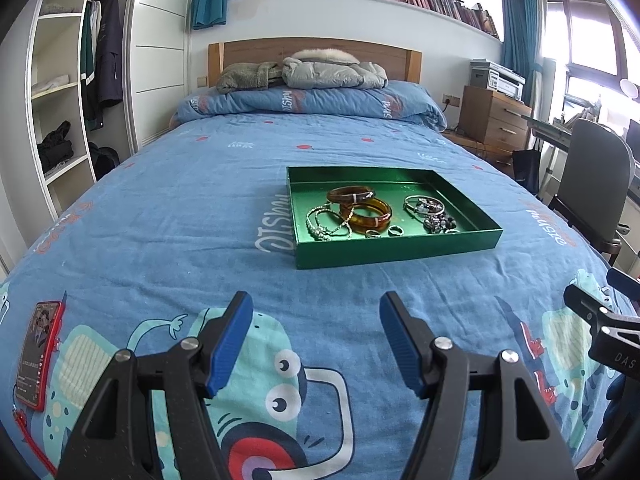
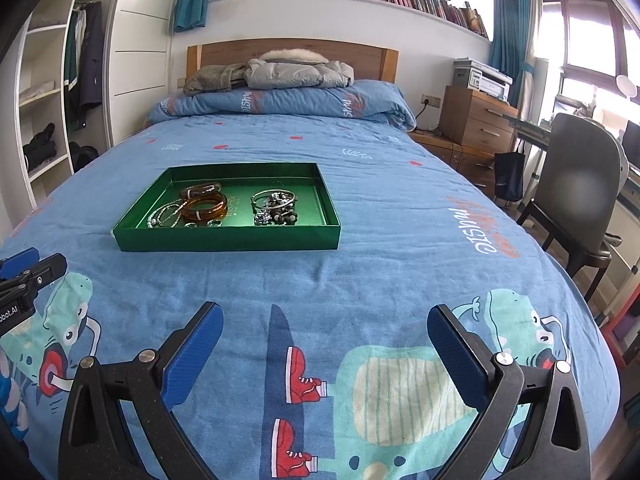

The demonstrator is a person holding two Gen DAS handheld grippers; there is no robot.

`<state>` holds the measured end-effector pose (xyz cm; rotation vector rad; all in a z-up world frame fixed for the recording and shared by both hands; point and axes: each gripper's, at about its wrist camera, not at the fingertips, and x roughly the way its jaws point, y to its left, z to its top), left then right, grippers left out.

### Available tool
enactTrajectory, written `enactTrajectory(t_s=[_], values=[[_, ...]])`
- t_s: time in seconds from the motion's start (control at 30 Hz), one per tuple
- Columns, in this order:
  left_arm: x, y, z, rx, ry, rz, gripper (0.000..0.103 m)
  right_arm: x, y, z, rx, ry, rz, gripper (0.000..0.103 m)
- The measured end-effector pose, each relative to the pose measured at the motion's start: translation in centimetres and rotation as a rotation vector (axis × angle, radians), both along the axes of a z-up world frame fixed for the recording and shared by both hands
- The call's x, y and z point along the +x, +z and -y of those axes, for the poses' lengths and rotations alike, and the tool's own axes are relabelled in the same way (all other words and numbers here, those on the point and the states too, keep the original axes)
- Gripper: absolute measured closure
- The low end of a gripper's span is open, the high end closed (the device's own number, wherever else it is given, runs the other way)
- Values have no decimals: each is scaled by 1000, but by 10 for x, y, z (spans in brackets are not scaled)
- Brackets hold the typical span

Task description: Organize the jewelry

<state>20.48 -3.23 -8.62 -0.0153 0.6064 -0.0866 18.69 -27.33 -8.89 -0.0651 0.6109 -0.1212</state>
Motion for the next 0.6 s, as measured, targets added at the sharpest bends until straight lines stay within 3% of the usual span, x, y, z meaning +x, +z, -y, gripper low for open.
enactTrajectory(t_s=[0.6], values=[[3, 4, 7, 6, 10, -3, 39, 8, 8, -3, -25, 41, 5, 2]])
